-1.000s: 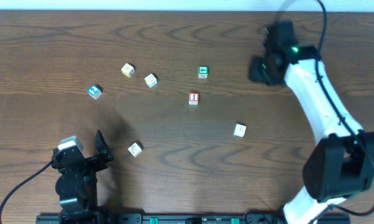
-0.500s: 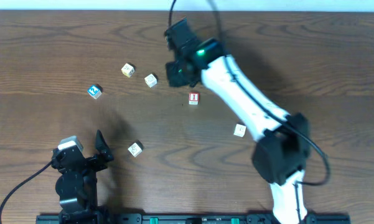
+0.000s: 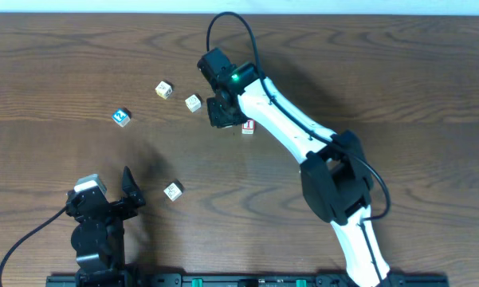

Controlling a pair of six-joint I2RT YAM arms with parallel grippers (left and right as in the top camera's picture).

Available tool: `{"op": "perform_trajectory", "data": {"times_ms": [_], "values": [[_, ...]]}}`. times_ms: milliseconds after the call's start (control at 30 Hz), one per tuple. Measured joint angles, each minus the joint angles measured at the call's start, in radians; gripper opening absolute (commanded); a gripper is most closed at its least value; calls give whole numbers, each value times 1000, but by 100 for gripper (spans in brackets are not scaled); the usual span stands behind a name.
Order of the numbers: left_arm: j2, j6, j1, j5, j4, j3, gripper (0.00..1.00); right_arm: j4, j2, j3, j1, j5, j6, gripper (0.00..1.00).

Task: Spell out Ai2
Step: 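Lift the A block and carry it left of the I block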

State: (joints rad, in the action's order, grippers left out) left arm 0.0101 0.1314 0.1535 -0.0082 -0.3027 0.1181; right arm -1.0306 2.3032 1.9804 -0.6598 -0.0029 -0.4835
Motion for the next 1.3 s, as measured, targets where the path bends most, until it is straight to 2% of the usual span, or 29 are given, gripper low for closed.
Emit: {"op": "perform_trajectory", "data": {"times_ms": [433, 1000, 1067, 1133, 1300], "values": [[0, 0, 0, 0, 0, 0, 95, 18, 34, 0, -34, 95, -150, 2], [0, 0, 0, 0, 0, 0, 95, 10, 61, 0, -39, 122, -209, 2], [0, 0, 0, 0, 0, 0, 95, 3, 62, 0, -39, 116, -210, 17], [0, 0, 0, 0, 0, 0, 95, 2, 62, 0, -39, 111, -210, 25], [0, 0, 0, 0, 0, 0, 95, 1, 62, 0, -39, 108, -213, 29]]}}
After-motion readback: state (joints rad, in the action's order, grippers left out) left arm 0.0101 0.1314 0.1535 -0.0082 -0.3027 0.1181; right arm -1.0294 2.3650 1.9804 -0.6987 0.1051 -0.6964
